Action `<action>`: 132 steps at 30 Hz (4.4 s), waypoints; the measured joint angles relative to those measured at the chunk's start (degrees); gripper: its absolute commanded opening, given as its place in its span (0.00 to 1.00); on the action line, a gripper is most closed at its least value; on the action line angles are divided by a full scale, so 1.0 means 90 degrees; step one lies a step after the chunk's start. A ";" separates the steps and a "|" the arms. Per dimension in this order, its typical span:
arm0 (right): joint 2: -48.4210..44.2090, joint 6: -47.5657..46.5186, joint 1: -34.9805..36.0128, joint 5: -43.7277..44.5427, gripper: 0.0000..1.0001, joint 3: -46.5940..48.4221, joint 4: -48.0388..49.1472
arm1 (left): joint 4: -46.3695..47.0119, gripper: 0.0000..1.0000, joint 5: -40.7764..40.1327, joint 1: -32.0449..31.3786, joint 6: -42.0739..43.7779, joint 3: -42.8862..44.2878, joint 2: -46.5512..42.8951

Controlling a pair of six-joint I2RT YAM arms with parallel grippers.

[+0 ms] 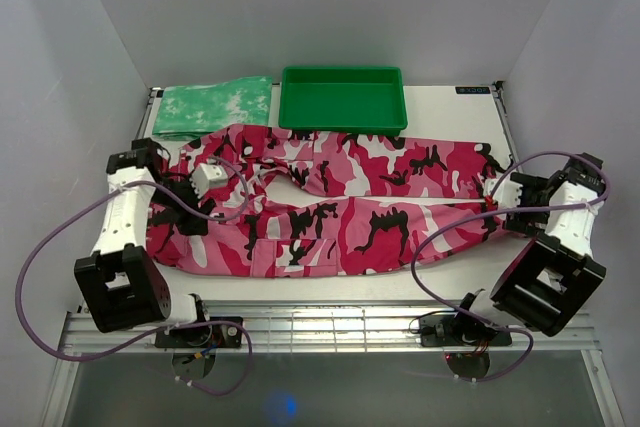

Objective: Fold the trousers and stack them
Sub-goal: Flatten the trousers out, then fold the trousers

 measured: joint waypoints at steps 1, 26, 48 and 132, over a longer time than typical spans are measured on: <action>0.0000 0.0000 0.0000 -0.0002 0.90 0.0090 -0.0063 | 0.0019 0.73 0.0051 0.0092 -0.0129 0.0206 -0.0029; 0.1654 0.3096 0.1052 0.0651 0.59 0.1707 -0.1894 | 0.1770 0.55 -0.2300 0.2458 -0.3480 0.0270 0.2754; 0.4724 0.7208 0.3568 0.0386 0.37 0.4053 -0.0267 | 0.2999 0.61 -0.1586 0.0930 -0.4648 0.2645 0.4223; 0.6217 0.3412 0.2829 0.0687 0.08 0.7332 -0.1462 | 0.2118 0.00 -0.0520 0.1110 -0.1872 0.6513 0.6305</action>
